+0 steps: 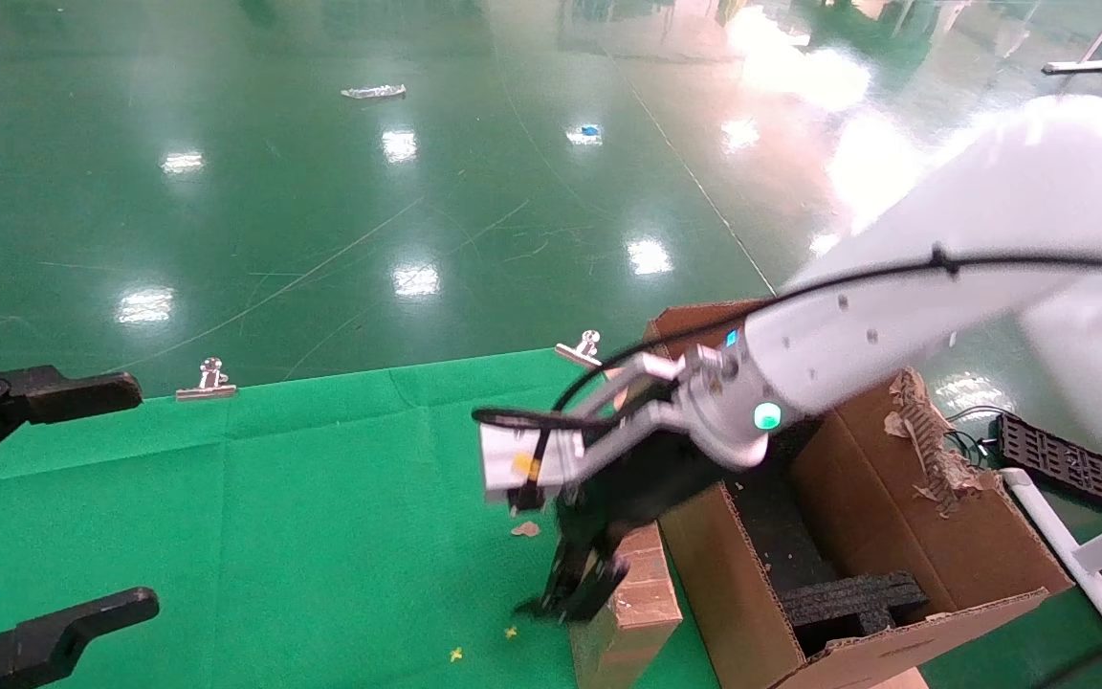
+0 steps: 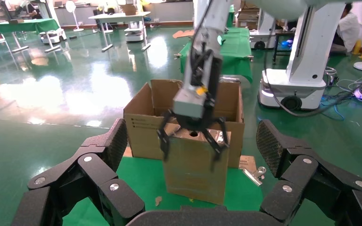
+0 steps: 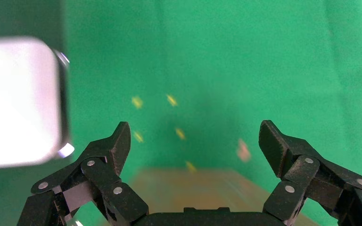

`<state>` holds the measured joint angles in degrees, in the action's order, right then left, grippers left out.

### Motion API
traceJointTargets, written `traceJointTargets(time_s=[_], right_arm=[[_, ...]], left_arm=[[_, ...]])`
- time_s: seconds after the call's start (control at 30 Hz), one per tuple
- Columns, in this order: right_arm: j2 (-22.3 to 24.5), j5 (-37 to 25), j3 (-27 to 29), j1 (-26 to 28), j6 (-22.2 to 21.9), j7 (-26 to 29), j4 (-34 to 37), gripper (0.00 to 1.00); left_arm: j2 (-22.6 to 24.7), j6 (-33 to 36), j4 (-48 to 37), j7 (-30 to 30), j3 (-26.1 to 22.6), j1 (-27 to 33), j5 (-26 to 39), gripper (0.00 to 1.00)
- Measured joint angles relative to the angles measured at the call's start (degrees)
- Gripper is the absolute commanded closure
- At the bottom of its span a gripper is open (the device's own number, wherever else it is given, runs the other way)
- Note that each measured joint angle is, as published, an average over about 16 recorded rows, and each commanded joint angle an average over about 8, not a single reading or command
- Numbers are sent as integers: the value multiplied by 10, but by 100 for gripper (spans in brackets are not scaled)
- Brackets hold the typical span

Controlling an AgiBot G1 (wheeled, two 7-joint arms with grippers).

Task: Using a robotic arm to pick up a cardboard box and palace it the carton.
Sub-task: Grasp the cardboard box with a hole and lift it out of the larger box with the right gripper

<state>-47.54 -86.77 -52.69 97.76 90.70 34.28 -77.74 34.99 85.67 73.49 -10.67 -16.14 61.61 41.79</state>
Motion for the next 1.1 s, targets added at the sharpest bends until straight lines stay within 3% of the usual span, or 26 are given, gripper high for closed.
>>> traceJointTargets(time_s=[0.3,0.6,0.9,1.1], right_arm=[[-2,1,-167,158,2,48,-1,0],[-9,29,-301,231,-9,83,-1,0],[-8,56,-354,253,-29,131,1,0],[12,78,-361,263,-41,227,12,0]], left_arm=[[0,0,0,0,0,0,0,0],[0,0,0,0,-1,0,-1,0],[0,0,0,1,-1,0,-1,0],[-1,-1,0,1,-1,0,-1,0]])
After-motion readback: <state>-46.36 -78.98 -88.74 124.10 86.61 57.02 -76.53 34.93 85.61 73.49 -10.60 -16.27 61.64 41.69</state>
